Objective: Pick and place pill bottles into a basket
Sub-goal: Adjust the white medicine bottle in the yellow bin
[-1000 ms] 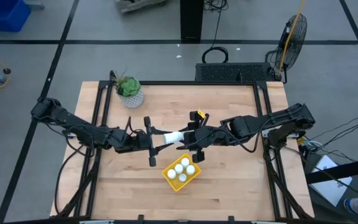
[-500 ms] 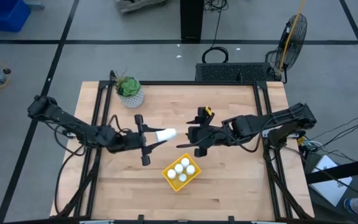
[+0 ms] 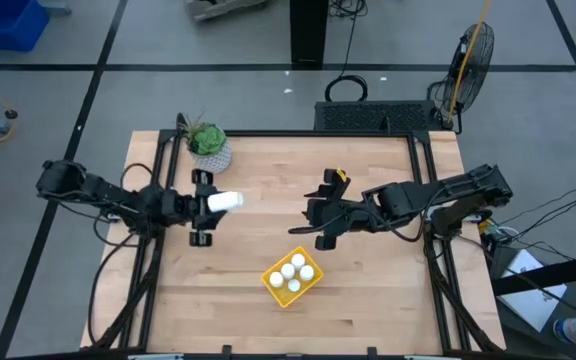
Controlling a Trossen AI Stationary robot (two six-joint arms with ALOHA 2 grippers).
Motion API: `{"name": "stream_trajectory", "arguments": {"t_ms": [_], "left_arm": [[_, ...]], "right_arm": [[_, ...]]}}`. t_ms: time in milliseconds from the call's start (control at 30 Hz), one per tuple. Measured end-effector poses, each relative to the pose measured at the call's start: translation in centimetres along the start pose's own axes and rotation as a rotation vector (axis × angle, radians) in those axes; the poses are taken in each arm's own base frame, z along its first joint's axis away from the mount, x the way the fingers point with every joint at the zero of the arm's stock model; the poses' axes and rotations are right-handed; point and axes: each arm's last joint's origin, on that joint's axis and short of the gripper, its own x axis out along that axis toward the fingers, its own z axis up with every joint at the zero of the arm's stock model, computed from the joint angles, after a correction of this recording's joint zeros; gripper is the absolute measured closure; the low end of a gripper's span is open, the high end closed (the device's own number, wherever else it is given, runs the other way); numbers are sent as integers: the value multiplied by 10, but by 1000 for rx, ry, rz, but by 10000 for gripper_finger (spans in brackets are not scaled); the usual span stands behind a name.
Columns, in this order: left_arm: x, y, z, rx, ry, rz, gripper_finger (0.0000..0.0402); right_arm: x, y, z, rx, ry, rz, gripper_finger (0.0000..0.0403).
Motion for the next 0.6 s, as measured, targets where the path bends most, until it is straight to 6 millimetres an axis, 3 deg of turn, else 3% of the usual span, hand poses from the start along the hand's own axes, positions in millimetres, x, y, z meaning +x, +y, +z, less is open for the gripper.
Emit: {"name": "stream_trajectory", "arguments": {"t_ms": [167,400,500,600], "left_arm": [[30,4,17,36,-160,-173,227],[61,13,30,92,-268,-227,228],[69,18,31,121,-288,-227,228],[79,26,37,156,-328,-239,228]], "right_arm": [[19,1,-1,27,-88,-22,227],[64,7,-31,53,-277,-25,231],[75,6,-37,73,-449,-19,231],[71,5,-34,77,-736,6,232]]}}
